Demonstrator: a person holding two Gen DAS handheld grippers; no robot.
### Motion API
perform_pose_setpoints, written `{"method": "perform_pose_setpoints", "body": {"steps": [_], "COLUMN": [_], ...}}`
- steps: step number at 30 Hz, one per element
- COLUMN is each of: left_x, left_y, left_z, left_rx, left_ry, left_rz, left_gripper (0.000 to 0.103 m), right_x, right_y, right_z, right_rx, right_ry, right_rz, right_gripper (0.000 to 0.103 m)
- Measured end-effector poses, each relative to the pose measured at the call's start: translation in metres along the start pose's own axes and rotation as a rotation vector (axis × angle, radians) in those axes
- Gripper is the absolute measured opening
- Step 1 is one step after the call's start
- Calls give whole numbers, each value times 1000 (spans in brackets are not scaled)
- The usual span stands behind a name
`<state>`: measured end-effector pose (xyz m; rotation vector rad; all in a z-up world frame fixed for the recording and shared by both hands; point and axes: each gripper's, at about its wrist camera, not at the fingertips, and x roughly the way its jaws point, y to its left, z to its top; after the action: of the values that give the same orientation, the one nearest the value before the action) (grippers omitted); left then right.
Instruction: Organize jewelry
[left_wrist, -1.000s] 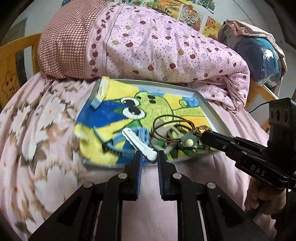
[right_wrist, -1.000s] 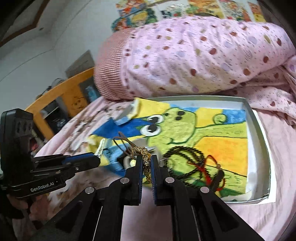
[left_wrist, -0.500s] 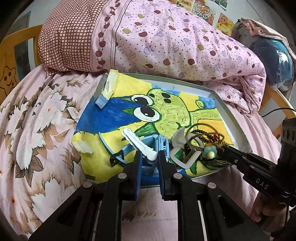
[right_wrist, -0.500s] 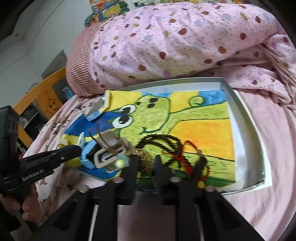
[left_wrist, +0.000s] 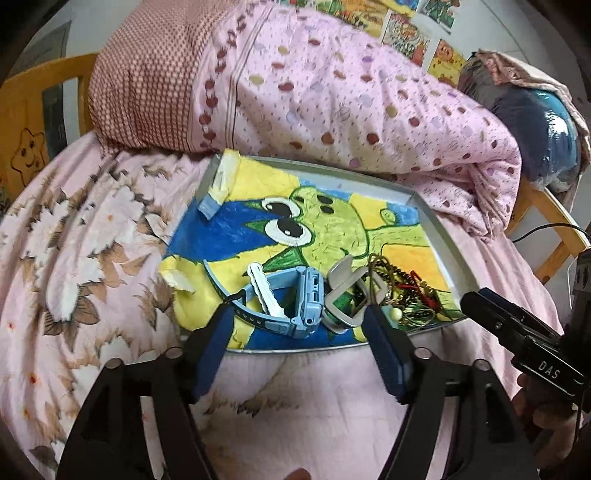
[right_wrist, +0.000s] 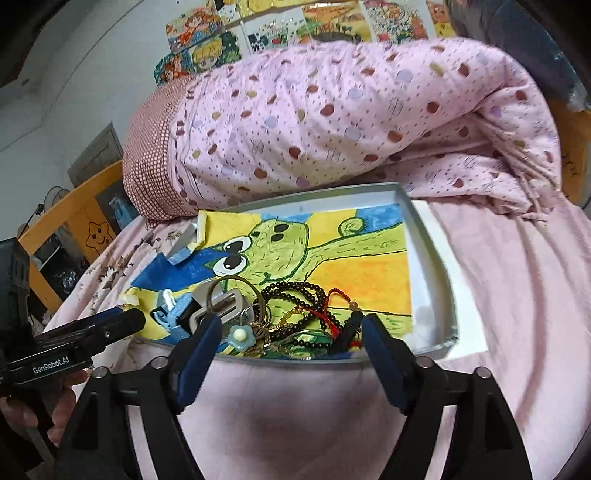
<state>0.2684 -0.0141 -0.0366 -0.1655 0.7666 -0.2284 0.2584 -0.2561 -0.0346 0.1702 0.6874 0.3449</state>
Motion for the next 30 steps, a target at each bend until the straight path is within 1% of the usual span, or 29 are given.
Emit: {"method": "perform_pose_setpoints", "body": {"steps": [1,3,5,6,8,10,11,12,15,19,23,26,30], "left_x": [-6,-17,-32,-38,-53,-68,-77,-83,-106,-134,-154,-165,-173], "left_y": [-2,-5,-9,-11,-14,-18,-21,-23,-29,-36,-37,-39,-39], "left_z": [-2,-6,-12,-14,-19,-25,-29,-31,-41,-56,-71,-83,-99], "left_rx": [2,8,15,18,22,27,30,32,50,80,88,107,132], "left_ry": [-11,-24,-55,-66,-95,-129,-144,-152,-190,-239,-251,-256,-245], "left_rz": [2,12,17,19,21,28,31,32,36,49,46,51,64], "left_gripper": [70,76,78,87,95,96,96,97,101,101,101,101,101], "right_x": [-9,-24,-41,-47,-66,-79,-89,-95,-116,-140,-161,-169,-177], "right_y": [1,3,5,6,9,12,14,15,20,29,38,43,48], "right_z": [-2,-5,-9,-10,-14,-18,-21,-22,-31,-46,-62,-74,-89], "right_rx": [6,16,21,21,12,4,0,-1,-3,-13,-8,9,17], "right_ry": [-13,-35,-63,-73,-101,-117,-128,-134,-153,-167,-176,-166,-162], "right_rz": [-2,-2,-9,-11,-18,-21,-25,-28,-43,-77,-94,-105,-113], "right_gripper": [84,88,94,95,97,99,102,103,103,103,103,103,103]}}
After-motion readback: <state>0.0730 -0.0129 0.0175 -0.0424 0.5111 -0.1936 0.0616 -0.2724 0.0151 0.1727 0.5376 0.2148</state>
